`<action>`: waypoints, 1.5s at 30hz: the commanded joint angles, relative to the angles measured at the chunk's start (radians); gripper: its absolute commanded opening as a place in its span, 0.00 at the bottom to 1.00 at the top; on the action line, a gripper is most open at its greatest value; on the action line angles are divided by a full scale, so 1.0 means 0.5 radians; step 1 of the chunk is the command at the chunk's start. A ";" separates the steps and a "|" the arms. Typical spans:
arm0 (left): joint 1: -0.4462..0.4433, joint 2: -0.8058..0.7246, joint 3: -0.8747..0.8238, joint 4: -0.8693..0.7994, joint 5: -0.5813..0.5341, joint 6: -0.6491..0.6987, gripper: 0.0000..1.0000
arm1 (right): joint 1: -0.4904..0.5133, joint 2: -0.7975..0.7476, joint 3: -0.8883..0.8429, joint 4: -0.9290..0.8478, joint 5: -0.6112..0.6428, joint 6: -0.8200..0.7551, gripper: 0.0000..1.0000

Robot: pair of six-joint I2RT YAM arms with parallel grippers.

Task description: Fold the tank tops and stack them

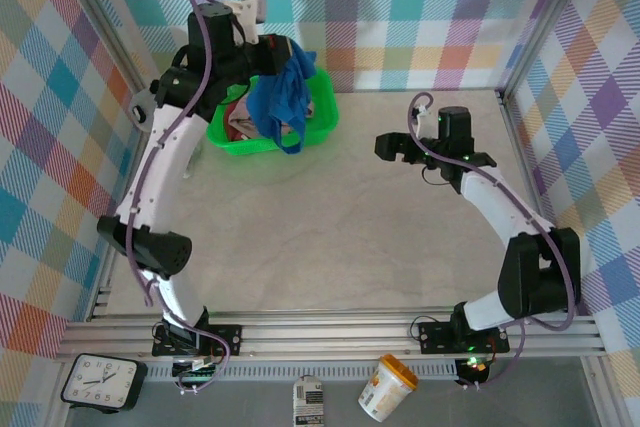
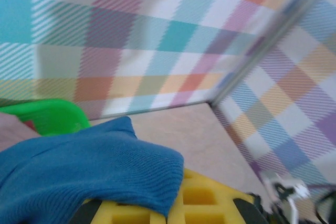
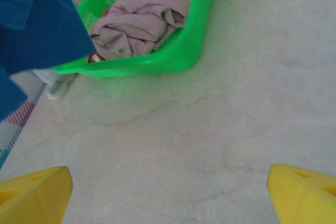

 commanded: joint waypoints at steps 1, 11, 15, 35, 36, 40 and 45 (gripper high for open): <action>-0.166 -0.159 -0.018 -0.154 0.011 -0.094 0.00 | 0.014 -0.165 -0.009 -0.075 -0.087 -0.119 0.95; -0.533 -0.366 -1.405 0.722 0.009 -0.738 0.03 | 0.018 -0.606 -0.283 -0.473 -0.070 -0.114 0.92; -0.593 -0.156 -1.701 1.070 -0.117 -0.835 0.11 | 0.040 -0.760 -0.422 -0.608 -0.058 -0.026 0.89; -0.616 -0.572 -2.369 0.591 -0.656 -0.760 0.79 | 0.743 -0.360 -0.938 -0.186 0.455 0.317 0.66; -0.628 -0.595 -2.410 0.629 -0.640 -0.775 0.79 | 0.754 -0.318 -0.922 -0.178 0.454 0.305 0.65; -0.723 -0.537 -2.387 0.750 -0.565 -0.766 0.78 | 0.786 -0.177 -0.880 -0.150 0.451 0.267 0.59; -0.789 -0.289 -2.276 0.867 -0.473 -0.764 0.74 | 0.796 -0.109 -0.851 -0.168 0.483 0.252 0.43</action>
